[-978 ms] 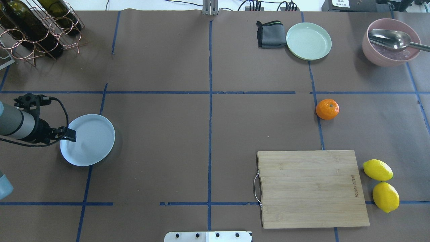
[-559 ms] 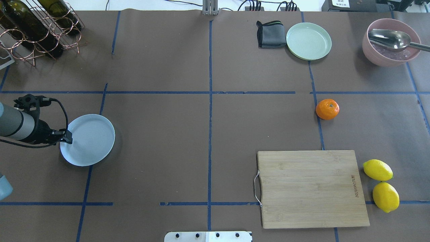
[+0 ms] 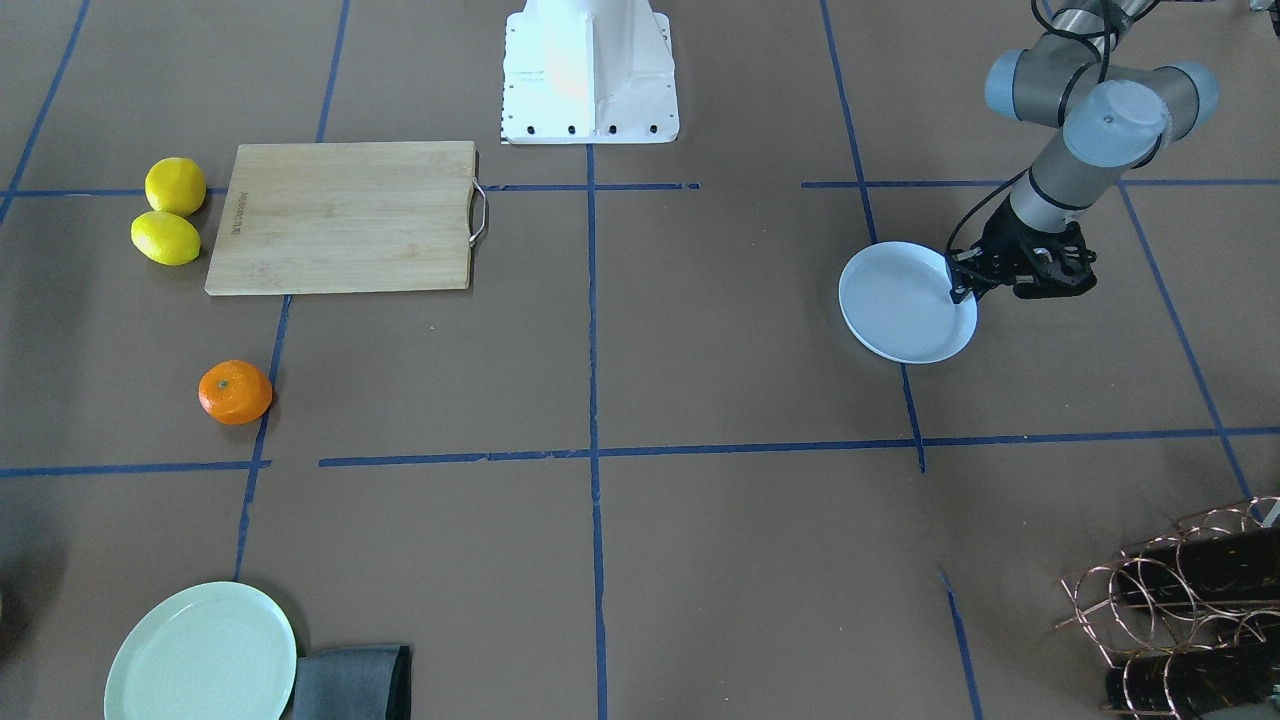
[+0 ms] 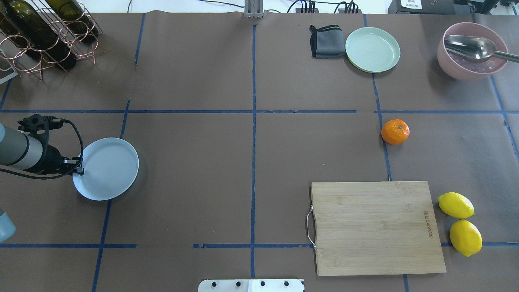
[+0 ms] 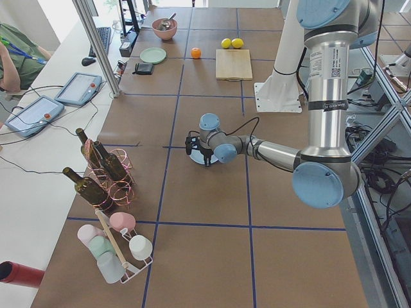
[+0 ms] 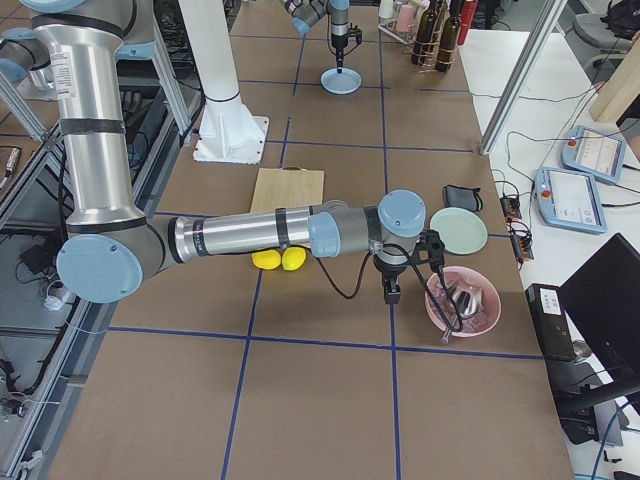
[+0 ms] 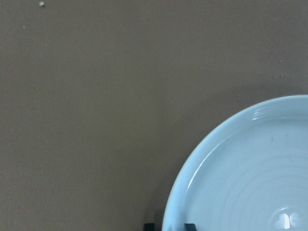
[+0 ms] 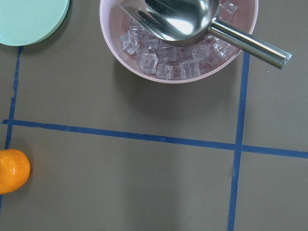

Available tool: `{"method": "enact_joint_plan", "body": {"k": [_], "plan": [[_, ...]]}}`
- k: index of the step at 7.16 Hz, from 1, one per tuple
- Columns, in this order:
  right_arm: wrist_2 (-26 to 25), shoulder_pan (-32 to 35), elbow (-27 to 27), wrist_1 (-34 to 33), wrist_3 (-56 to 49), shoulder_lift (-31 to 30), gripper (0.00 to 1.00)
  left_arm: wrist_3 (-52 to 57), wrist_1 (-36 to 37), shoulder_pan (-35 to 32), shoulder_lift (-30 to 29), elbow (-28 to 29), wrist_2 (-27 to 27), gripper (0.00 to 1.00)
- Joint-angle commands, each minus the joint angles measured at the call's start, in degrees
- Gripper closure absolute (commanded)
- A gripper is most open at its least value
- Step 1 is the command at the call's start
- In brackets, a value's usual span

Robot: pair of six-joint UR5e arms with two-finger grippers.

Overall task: Pick orange to plate
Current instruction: 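Slide the light blue plate with the left gripper toward the table center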

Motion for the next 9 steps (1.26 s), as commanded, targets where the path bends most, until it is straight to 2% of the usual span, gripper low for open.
{"method": "enact_joint_plan", "body": {"k": [1, 4, 5, 6, 7, 8, 9], "plan": [[0.00, -0.03, 0.31, 0.00, 0.61, 0.00, 0.00, 0.09, 0.00, -0.16, 0.17, -0.35, -0.03, 1.00], [0.09, -0.03, 1.27, 0.00, 1.15, 0.00, 0.00, 1.05, 0.44, -2.61, 0.70, -2.97, -0.46, 1.00], [0.09, -0.03, 1.36, 0.00, 1.15, 0.09, 0.00, 2.88, 1.05, -8.10, 0.27, -3.59, -3.42, 1.00], [0.09, -0.03, 1.71, -0.09, 1.15, 0.09, 0.00, 6.99, 1.32, -14.51, -0.35, -3.34, -9.98, 1.00], [0.17, -0.03, 1.80, 0.00, 1.23, 0.09, 0.00, 7.03, 1.32, -17.53, -2.18, -3.16, -14.40, 1.00], [0.18, -0.03, 1.80, 0.00, 1.23, 0.09, 0.00, 4.77, 3.23, -17.65, -6.37, -2.64, -15.22, 1.00], [0.09, -0.03, 1.89, 0.00, 1.23, 0.09, 0.00, -3.08, 4.12, -17.21, -12.59, -0.46, -15.41, 1.00]]}}
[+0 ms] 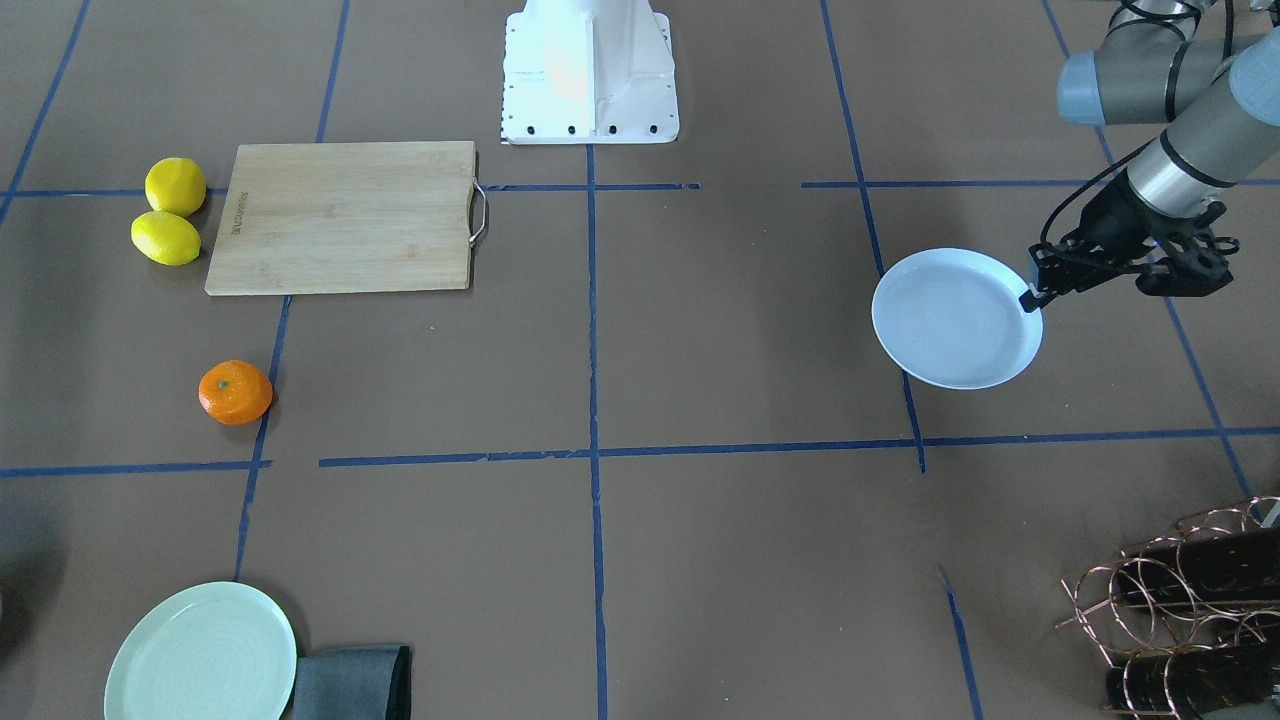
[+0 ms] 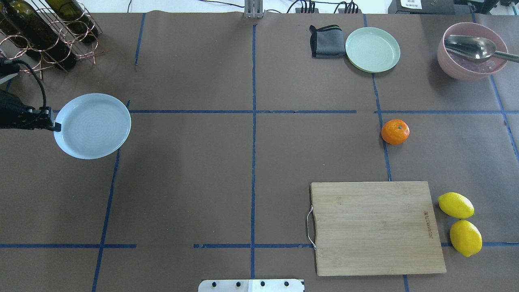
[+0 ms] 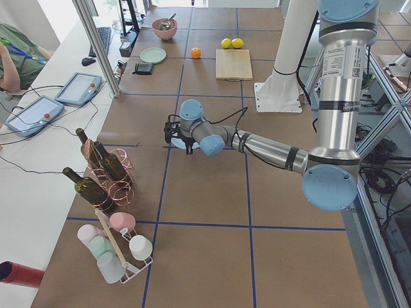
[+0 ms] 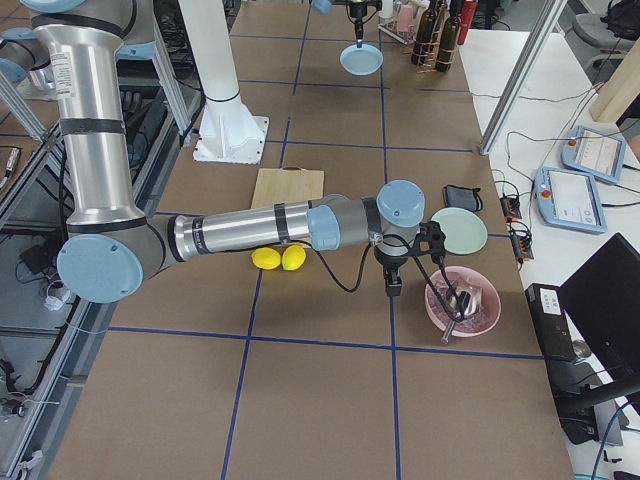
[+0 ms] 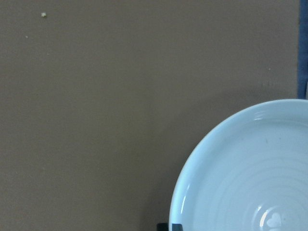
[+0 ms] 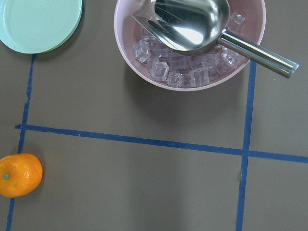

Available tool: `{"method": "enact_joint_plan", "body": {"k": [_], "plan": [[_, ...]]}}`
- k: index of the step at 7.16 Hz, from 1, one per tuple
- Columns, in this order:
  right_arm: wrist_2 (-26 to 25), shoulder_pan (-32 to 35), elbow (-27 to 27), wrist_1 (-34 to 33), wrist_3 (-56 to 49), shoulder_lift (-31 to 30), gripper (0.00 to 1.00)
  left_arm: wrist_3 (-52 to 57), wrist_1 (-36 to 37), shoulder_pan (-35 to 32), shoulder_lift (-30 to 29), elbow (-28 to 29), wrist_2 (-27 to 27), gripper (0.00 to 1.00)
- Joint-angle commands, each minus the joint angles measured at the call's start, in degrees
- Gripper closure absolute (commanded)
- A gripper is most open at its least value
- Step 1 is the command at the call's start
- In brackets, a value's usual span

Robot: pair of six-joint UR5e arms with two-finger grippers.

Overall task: Pick orange to plate
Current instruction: 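Slide the light blue plate with the left gripper toward the table center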

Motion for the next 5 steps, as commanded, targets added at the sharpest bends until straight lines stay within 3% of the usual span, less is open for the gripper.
{"method": "enact_joint_plan", "body": {"k": [1, 2, 5], "plan": [[0.03, 0.00, 1.05, -0.08, 0.36, 0.00, 0.00, -14.49, 1.20, 0.47, -11.22, 3.40, -1.14, 1.00], [0.38, 0.00, 2.02, -0.08, 2.54, -0.09, 0.00, -23.36, 1.03, 5.09, -15.89, 4.55, -0.45, 1.00], [0.99, -0.09, 2.99, -0.08, 3.61, -0.53, 0.00, -40.20, 1.03, 21.97, -24.35, 5.53, 13.59, 1.00]]}}
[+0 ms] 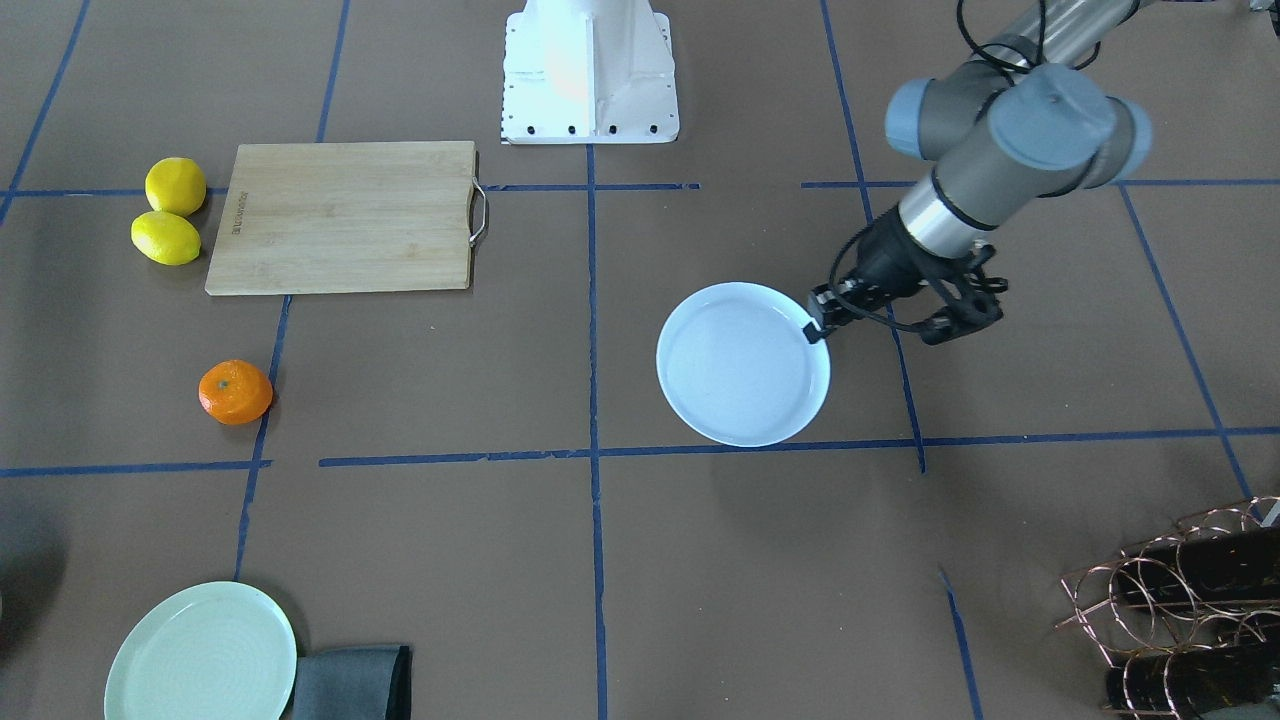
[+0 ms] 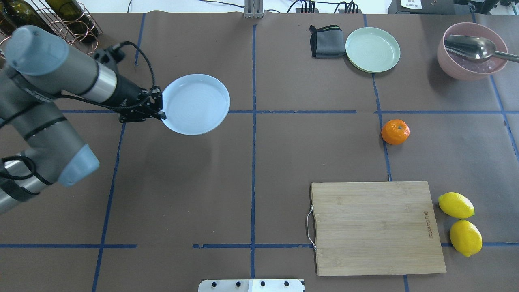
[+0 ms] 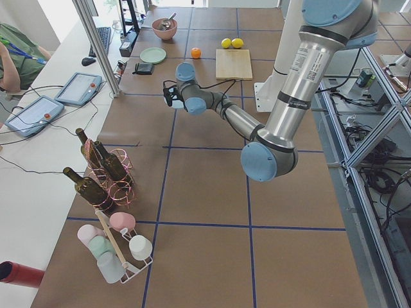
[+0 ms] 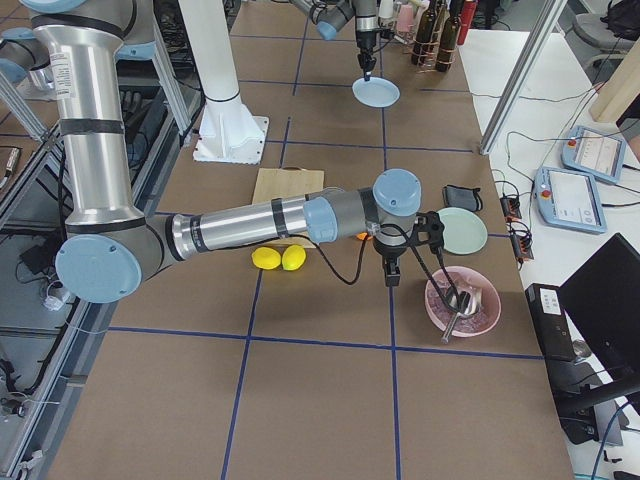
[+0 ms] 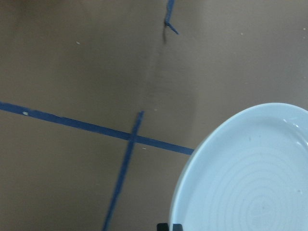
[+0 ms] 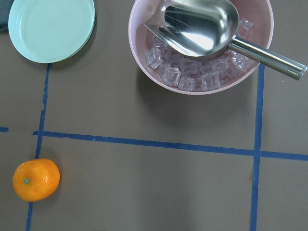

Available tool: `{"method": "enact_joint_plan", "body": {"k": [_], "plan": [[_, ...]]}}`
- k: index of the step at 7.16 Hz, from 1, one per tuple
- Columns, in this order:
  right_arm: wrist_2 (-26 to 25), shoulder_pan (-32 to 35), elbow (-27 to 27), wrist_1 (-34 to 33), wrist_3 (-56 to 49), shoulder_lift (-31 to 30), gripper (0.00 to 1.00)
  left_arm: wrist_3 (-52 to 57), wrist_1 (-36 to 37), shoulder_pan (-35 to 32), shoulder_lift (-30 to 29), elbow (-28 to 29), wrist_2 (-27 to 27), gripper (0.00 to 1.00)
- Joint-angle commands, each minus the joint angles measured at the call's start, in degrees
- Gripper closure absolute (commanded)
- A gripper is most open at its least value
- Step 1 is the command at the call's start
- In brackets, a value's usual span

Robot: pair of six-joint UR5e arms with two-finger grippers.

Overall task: Pick orange to plate
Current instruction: 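Slide the light blue plate with the left gripper toward the table center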

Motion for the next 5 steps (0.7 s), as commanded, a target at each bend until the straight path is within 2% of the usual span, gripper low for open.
{"method": "enact_joint_plan", "body": {"k": [1, 2, 3, 5], "plan": [[-0.16, -0.90, 0.48, 0.08, 1.47, 0.00, 0.00, -6.79, 0.32, 9.51, -3.45, 0.57, 9.11, 1.00], [-0.34, -1.69, 0.83, 0.09, 1.92, 0.00, 0.00, -7.06, 0.40, 13.72, -3.54, 0.92, 14.02, 1.00], [-0.34, -2.05, 0.92, 0.09, 2.62, 0.00, 0.00, -6.98, 0.32, 16.03, -4.06, 2.58, 16.07, 1.00], [-0.43, -2.93, 1.97, 0.09, 4.29, 0.08, 0.00, -6.37, 0.23, 16.58, -6.44, 6.28, 16.62, 1.00]]}}
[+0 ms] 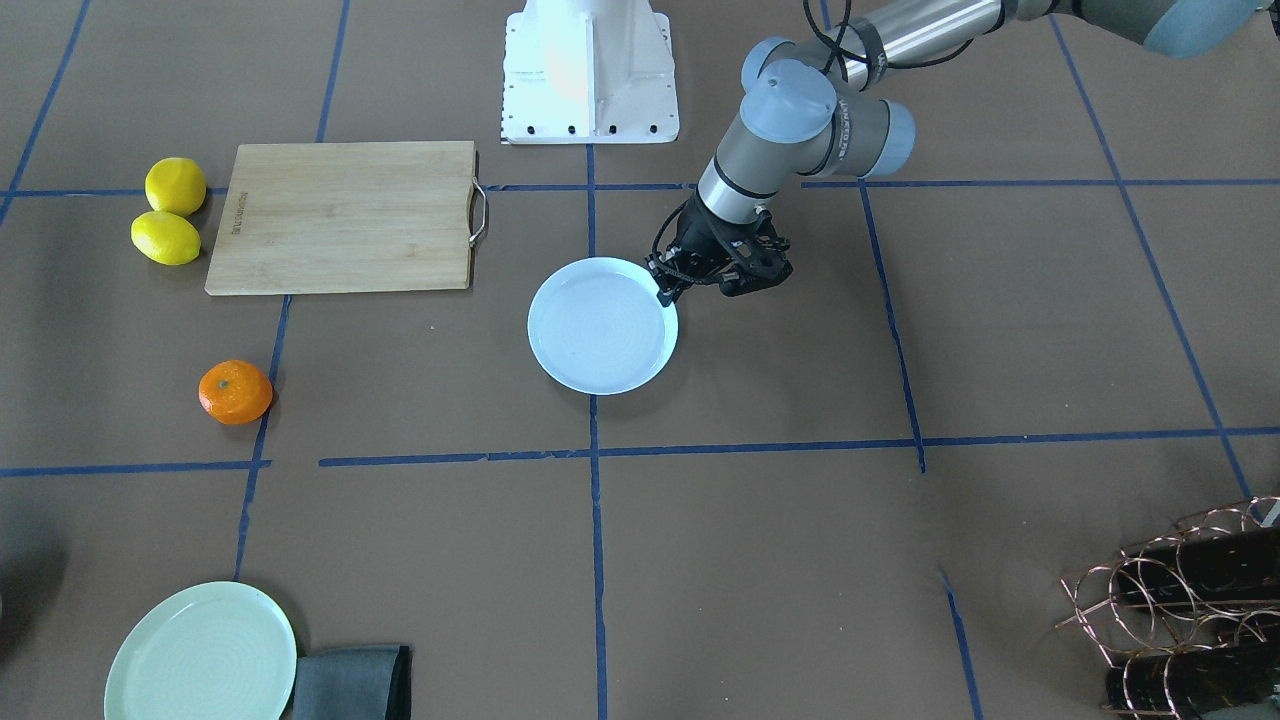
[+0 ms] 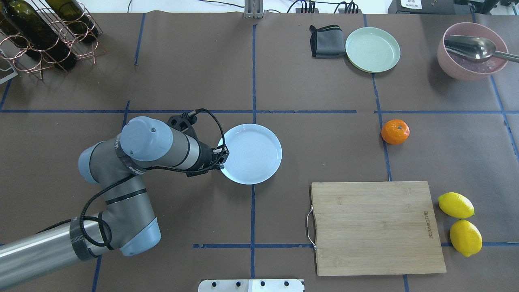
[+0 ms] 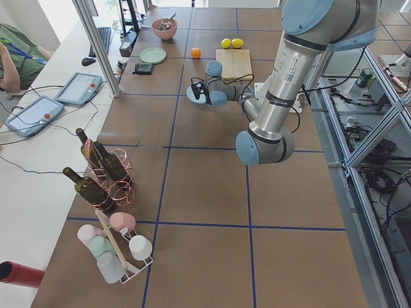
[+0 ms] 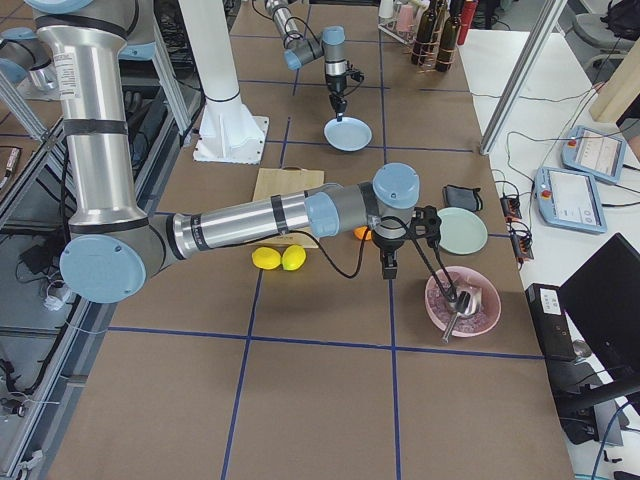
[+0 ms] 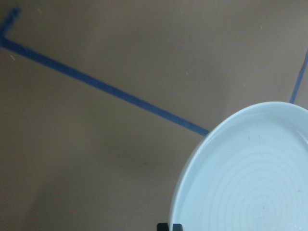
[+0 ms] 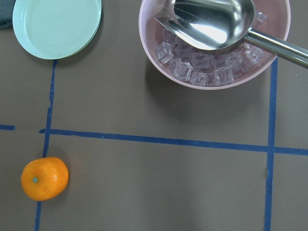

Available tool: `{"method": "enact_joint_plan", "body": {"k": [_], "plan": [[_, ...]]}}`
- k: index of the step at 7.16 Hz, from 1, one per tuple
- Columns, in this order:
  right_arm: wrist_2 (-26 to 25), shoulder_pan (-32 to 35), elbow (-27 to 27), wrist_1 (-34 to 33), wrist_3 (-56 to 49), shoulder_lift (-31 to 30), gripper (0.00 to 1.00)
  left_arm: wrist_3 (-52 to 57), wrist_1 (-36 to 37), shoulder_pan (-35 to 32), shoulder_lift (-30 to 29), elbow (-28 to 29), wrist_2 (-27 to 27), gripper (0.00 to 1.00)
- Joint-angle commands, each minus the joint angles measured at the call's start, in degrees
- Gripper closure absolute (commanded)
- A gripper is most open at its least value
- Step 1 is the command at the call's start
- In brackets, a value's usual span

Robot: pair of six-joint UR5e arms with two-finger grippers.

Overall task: Pick orange to plate
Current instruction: 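Slide the light blue plate with the left gripper toward the table center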

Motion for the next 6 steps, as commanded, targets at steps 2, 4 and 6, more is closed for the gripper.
{"method": "enact_joint_plan", "body": {"k": [2, 4, 6], "plan": [[-0.04, -0.99, 0.68, 0.00, 1.85, 0.32, 0.00, 1.24, -0.16, 0.51, -0.77, 1.17, 0.51, 0.01], [-0.30, -3.53, 0.94, 0.00, 5.26, 1.02, 0.00, 4.40, 0.10, -2.73, -0.59, 0.12, -0.10, 0.00], [-2.04, -7.82, 0.94, 0.09, 10.70, 3.65, 0.00, 10.68, 2.54, -6.76, -0.42, -0.32, -2.29, 0.00]]}}
